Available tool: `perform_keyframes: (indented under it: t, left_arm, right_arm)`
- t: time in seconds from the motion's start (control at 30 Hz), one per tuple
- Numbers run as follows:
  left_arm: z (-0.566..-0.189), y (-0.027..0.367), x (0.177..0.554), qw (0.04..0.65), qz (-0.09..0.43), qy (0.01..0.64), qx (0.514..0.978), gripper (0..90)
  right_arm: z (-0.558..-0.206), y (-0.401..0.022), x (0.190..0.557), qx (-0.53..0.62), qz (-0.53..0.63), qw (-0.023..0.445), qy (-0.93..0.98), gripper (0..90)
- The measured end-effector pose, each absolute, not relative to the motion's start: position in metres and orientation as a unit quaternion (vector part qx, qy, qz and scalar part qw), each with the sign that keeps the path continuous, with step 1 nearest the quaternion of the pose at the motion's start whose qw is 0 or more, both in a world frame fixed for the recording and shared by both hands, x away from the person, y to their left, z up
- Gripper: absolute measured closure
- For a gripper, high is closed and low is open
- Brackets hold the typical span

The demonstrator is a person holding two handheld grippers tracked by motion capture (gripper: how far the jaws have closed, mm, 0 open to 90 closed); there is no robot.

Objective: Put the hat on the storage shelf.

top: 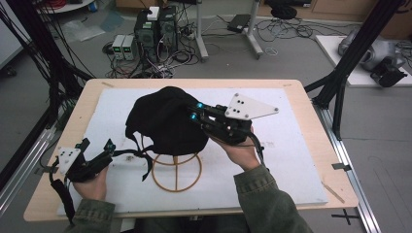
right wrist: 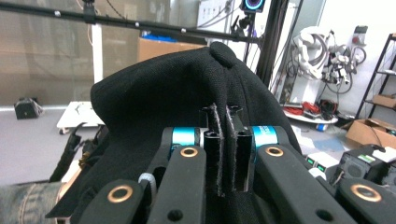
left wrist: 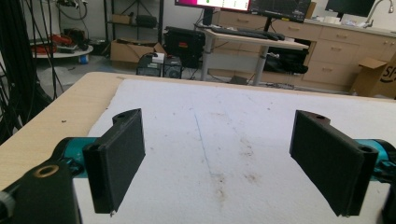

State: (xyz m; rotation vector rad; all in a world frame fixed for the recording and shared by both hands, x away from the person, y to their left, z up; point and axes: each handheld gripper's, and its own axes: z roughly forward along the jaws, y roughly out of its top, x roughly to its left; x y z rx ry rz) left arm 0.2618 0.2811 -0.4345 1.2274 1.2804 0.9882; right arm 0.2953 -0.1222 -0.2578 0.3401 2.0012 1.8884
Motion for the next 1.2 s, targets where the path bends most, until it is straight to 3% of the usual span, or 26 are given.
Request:
perform_keyframes:
  t: [0.6, 1.2]
  left_arm:
    - [-0.435, 0.281, 0.262, 0.528, 0.412, 0.536, 0.514, 18.3]
    - [-0.435, 0.281, 0.261, 0.528, 0.411, 0.535, 0.515, 18.6]
  right_arm:
    - [-0.276, -0.123, 0.293, 0.128, 0.673, 0.147, 0.714, 85.8]
    - [-0.281, -0.124, 0.291, 0.132, 0.672, 0.129, 0.717, 76.4]
